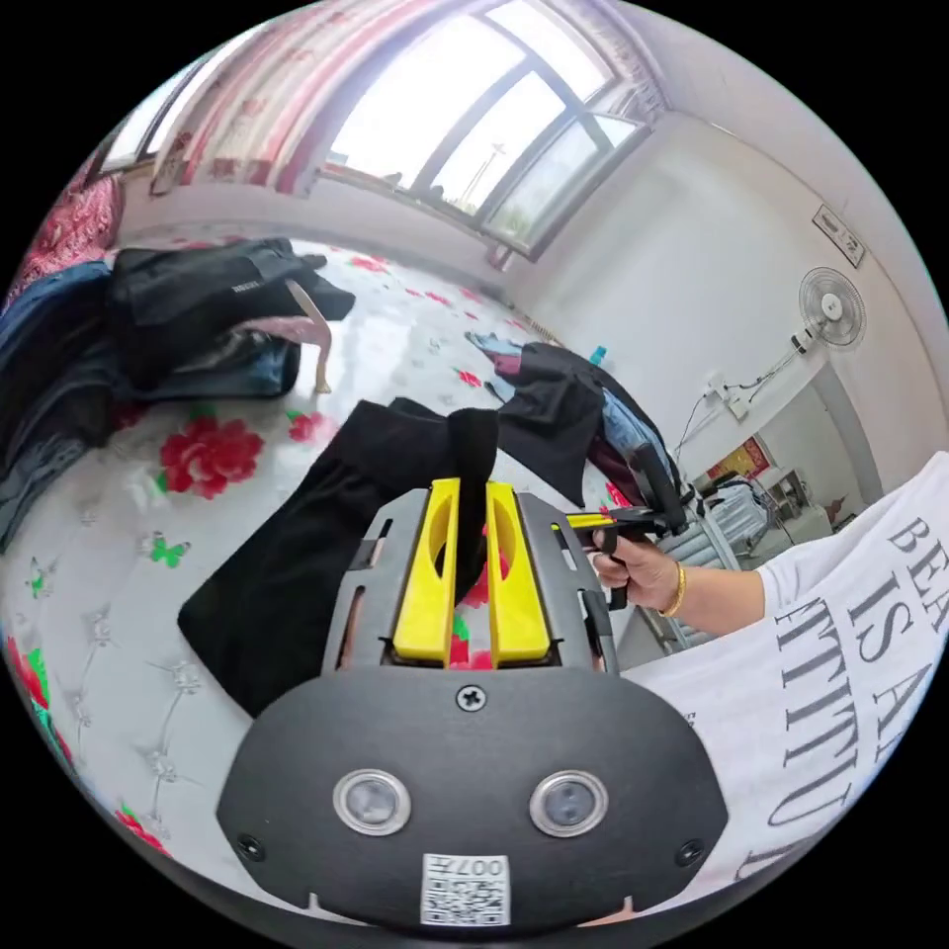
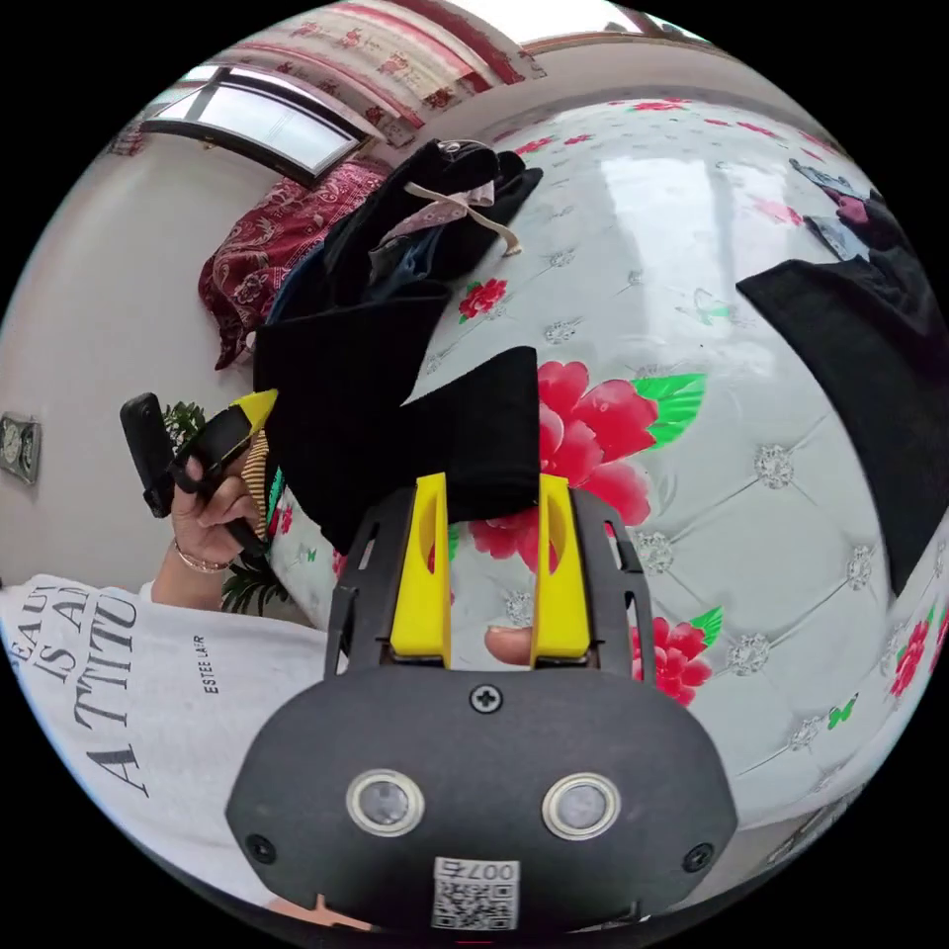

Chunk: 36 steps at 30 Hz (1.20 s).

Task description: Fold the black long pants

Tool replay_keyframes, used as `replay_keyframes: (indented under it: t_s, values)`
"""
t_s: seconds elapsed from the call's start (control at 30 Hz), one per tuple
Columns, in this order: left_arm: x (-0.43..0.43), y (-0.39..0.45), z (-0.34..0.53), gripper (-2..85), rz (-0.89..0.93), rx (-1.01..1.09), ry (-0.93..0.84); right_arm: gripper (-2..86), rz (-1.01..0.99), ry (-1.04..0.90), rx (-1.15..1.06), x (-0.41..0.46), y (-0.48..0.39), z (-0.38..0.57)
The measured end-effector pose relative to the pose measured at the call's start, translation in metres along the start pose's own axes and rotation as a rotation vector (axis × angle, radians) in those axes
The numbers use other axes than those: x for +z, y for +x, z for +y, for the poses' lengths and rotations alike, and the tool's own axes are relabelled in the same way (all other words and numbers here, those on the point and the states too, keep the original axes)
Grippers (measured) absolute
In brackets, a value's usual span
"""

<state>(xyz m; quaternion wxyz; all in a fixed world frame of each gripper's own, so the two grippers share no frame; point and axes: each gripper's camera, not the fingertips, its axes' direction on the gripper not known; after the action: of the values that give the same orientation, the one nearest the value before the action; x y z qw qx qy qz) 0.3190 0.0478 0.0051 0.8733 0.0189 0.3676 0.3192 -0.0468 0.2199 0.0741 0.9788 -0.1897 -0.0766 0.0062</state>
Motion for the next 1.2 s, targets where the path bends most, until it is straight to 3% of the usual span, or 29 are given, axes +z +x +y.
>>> replay_keyframes:
  t_s: [0.13, 0.27, 0.4, 0.6, 0.73, 0.9, 1.07, 1.2]
  values:
    - [0.056, 0.006, 0.01, 7.7, -0.009, -0.058, -0.109, 10.8, -0.082, 0.046, 0.106, -0.017, 0.044, 0.006]
    - [0.019, -0.023, 0.029, 8.5, -0.098, -0.151, -0.065, 11.1, -0.202, 0.021, 0.125, -0.01, 0.073, -0.011]
    - [-0.03, -0.101, 0.066, 10.7, -0.261, -0.422, -0.039, 11.1, -0.221, -0.071, 0.09, 0.014, 0.083, -0.039]
    - [0.004, -0.175, 0.086, 14.1, -0.08, -0.618, -0.114, 8.9, -0.25, -0.209, 0.032, 0.048, 0.075, -0.075]
    - [0.027, -0.187, 0.066, 6.5, -0.069, -0.653, -0.124, 6.8, -0.243, -0.275, 0.015, 0.039, 0.07, -0.092]
    - [-0.018, -0.162, -0.002, 3.5, -0.027, -0.462, 0.013, 5.7, -0.231, -0.202, -0.155, -0.027, 0.016, -0.138]
    - [-0.099, -0.152, -0.122, 3.5, -0.066, -0.262, 0.175, 5.5, -0.263, 0.059, -0.386, -0.127, -0.08, -0.248]
    - [-0.152, -0.185, -0.21, 5.2, -0.277, -0.235, 0.32, 6.1, -0.157, 0.206, -0.392, -0.148, -0.122, -0.318]
